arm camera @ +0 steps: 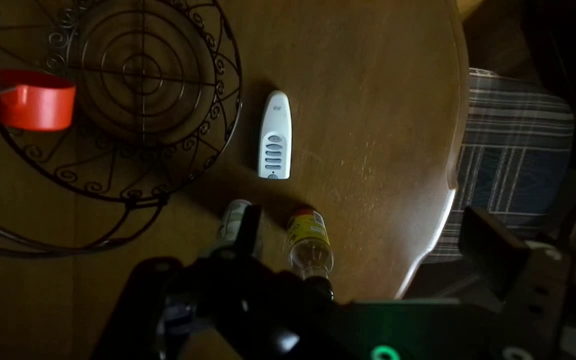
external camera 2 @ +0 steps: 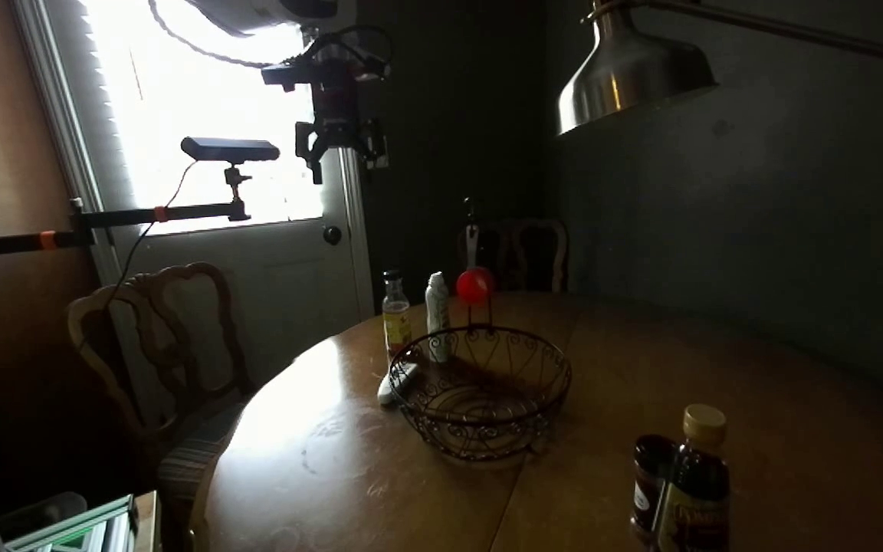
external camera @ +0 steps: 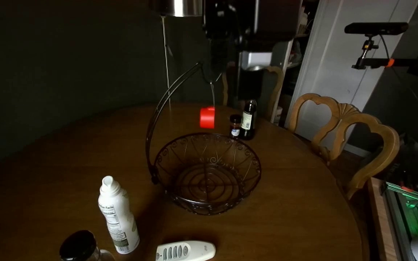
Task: Move the bottle with the yellow label to the left.
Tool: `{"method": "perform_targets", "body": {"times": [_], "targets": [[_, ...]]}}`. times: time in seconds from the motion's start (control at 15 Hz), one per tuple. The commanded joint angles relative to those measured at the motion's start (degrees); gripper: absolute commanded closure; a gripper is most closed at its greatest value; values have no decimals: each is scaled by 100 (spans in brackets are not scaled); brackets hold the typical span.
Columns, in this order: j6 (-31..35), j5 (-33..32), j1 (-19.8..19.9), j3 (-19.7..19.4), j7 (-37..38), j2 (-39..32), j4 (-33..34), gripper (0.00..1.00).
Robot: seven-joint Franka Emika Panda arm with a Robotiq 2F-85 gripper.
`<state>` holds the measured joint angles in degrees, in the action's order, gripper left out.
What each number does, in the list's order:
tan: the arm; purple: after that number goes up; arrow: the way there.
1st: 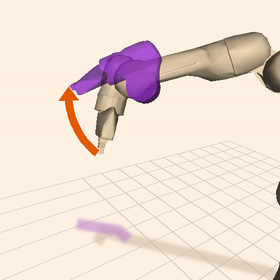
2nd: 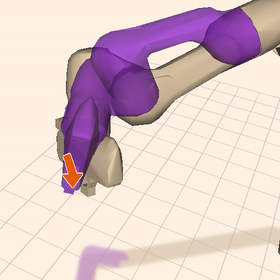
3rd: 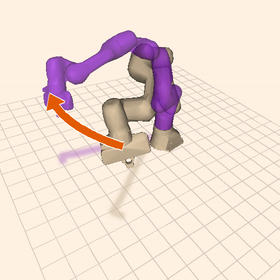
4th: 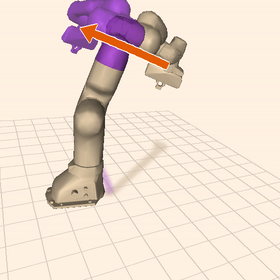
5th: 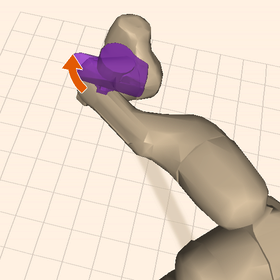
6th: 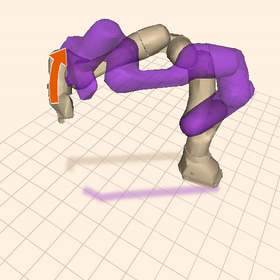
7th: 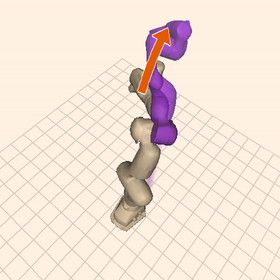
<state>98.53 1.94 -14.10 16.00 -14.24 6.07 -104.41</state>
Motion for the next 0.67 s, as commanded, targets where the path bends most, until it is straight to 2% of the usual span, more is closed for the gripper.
{"method": "perform_targets", "body": {"times": [0.0, 0.6], "targets": [[-18, -9, -49, -44, 62, 82, -50, 0], [-16, -8, -43, -55, 109, 117, -178, 0]]}}
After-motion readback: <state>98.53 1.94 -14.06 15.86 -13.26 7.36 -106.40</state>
